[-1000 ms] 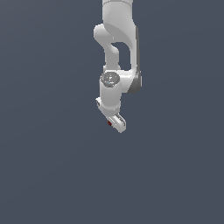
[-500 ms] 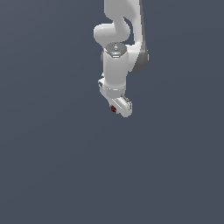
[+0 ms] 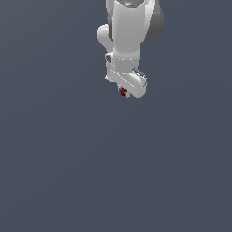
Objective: Pick up the object and move it to a goal position.
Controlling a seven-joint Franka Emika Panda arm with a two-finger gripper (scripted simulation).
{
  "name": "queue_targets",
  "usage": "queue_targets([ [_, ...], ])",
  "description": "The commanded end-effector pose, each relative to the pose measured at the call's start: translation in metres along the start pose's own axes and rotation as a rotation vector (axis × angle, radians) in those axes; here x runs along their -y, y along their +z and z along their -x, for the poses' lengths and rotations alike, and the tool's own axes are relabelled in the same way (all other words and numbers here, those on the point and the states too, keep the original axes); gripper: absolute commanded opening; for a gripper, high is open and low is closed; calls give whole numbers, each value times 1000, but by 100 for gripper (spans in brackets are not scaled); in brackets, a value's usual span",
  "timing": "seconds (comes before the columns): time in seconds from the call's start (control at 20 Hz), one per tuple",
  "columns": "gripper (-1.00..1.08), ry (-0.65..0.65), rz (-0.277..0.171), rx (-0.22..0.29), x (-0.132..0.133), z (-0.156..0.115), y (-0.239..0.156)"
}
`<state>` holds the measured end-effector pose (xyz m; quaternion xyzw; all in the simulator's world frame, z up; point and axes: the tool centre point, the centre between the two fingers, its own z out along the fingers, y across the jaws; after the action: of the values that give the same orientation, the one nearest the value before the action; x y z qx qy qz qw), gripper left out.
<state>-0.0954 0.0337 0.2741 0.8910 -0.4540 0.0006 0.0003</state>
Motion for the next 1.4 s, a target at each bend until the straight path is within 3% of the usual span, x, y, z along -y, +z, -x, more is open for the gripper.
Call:
queue_targets([
  [0.0, -100, 0, 1, -1, -3, 9, -27],
  [0.75, -100, -1, 1, 0, -13, 54, -172],
  [1.35, -100, -2, 0, 1, -13, 69, -224],
])
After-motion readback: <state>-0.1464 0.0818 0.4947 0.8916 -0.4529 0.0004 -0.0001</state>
